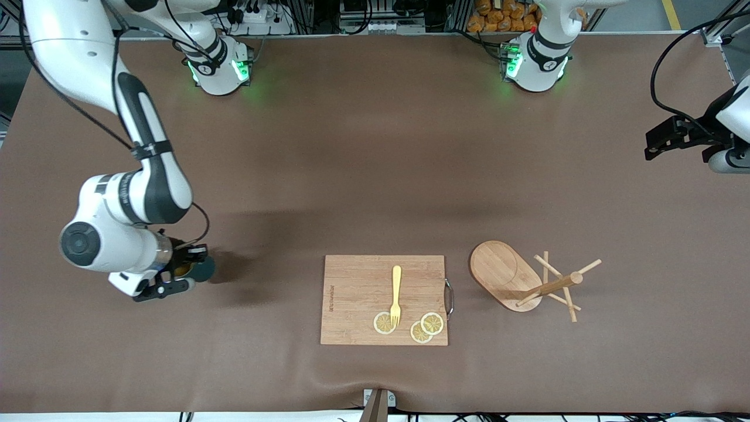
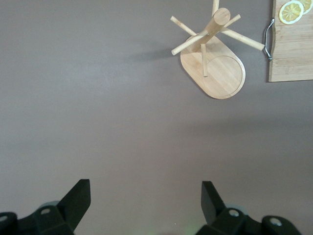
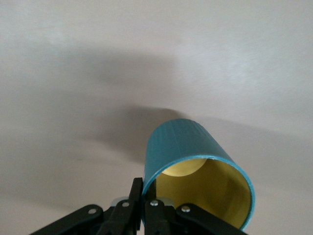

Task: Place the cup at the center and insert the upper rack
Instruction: 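Carry the teal mug with the right gripper toward the table middle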

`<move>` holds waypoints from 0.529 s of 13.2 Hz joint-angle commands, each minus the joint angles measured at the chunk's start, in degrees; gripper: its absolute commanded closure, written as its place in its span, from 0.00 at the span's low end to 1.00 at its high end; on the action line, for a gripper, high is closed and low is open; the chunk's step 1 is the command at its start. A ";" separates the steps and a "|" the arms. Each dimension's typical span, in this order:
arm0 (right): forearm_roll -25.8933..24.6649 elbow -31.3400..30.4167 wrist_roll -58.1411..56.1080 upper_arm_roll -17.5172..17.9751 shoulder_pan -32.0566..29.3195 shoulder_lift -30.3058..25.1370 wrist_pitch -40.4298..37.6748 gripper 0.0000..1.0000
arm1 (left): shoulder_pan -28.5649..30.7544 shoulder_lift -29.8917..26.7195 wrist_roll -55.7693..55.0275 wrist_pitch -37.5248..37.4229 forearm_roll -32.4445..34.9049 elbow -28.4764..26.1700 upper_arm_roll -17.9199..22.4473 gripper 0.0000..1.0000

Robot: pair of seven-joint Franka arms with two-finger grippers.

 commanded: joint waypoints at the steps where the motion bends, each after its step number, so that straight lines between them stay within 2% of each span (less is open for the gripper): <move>1: 0.95 0.49 5.95 -0.34 5.07 -1.84 -2.59 1.00 | 0.20 -0.28 -0.66 0.04 -1.16 0.01 0.03 0.00; 7: 0.87 4.70 17.73 -0.43 19.13 -1.93 -7.34 1.00 | 0.28 -0.28 -0.40 0.04 -1.16 0.01 0.03 0.00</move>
